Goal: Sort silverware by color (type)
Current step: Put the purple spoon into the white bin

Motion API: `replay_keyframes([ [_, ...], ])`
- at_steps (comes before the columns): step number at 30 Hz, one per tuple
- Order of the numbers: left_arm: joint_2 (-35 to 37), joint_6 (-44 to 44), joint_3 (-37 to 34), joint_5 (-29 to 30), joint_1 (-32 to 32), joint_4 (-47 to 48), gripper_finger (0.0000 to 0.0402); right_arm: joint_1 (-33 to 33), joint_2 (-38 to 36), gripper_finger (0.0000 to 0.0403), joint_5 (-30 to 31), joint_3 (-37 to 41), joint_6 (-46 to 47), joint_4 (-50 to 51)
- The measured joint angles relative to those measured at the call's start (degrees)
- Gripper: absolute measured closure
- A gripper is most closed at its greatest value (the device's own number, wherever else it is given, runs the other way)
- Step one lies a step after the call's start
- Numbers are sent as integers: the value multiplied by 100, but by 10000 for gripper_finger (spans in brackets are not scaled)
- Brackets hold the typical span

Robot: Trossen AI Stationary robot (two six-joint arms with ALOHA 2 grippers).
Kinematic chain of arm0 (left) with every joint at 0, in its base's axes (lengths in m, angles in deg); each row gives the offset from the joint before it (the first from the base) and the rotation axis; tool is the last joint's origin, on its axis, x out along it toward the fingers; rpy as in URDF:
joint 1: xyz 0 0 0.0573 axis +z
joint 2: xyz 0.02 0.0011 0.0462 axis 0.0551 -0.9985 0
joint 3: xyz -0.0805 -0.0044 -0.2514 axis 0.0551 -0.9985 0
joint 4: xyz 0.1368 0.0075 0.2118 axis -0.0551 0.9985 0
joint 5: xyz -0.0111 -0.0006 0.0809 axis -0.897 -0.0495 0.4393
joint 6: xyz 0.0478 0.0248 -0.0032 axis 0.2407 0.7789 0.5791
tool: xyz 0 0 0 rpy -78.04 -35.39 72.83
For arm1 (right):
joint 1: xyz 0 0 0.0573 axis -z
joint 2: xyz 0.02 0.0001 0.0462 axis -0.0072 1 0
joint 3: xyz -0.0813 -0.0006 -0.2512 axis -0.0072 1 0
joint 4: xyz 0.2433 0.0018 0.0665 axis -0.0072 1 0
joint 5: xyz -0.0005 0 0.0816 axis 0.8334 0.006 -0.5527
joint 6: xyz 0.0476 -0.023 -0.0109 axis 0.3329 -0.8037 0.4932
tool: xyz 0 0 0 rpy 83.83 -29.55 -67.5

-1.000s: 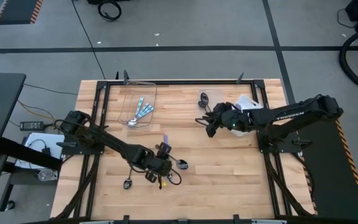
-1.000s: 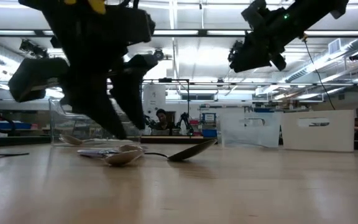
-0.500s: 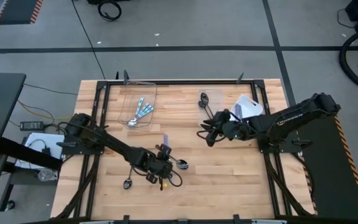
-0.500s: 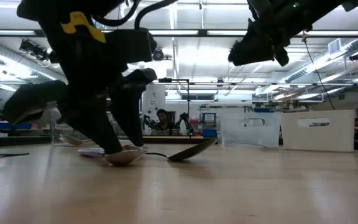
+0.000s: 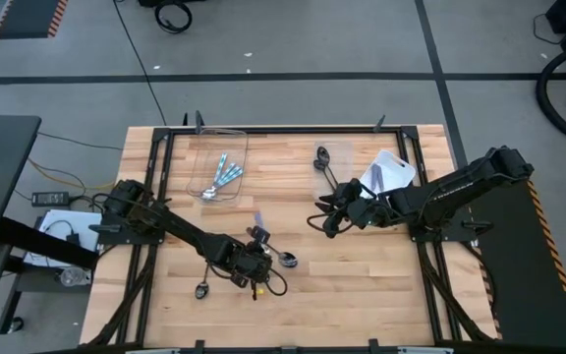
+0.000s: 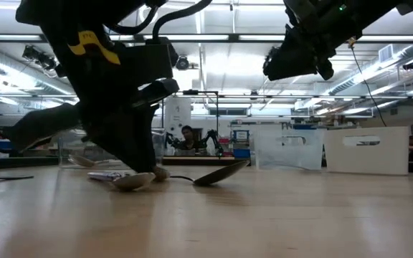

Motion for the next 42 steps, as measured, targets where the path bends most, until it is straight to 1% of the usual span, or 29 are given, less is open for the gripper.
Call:
replay_keyframes([
  [2, 27, 107, 0, 53, -20, 11, 388, -4, 0, 293, -15, 0, 9, 11],
  [7, 224, 240, 95, -8, -71, 189, 392, -35, -15, 293, -19, 0, 9, -2],
  [9, 385, 401, 105, 167, -120, 240, 392, -35, -15, 293, -44, 0, 55, 11],
  [11, 476, 748, 105, 489, -208, 196, 393, -32, -15, 293, -124, 0, 202, 33],
  [13, 539, 1242, 105, 873, -303, 164, 393, -32, 2, 293, -211, 0, 328, 16],
  [17, 557, 2699, 107, 1600, -452, -56, 394, -32, 73, 293, -494, -1, 363, -172],
  [23, 557, 4582, 107, 2313, -396, -741, 394, -32, 127, 286, -685, -2, 315, -648],
  [26, 557, 5364, 109, 2377, -296, -1129, 395, -32, 125, 273, -705, -1, 281, -810],
  [35, 557, 7239, 107, 2383, 105, -2464, 395, -3, 125, 221, -793, 0, 152, -1296],
  [38, 557, 7808, 109, 2379, 212, -2910, 395, 55, 125, 211, -793, 0, 113, -1363],
  [42, 557, 8486, 107, 2287, 301, -3371, 395, 103, 125, 208, -793, 0, -70, -1583],
])
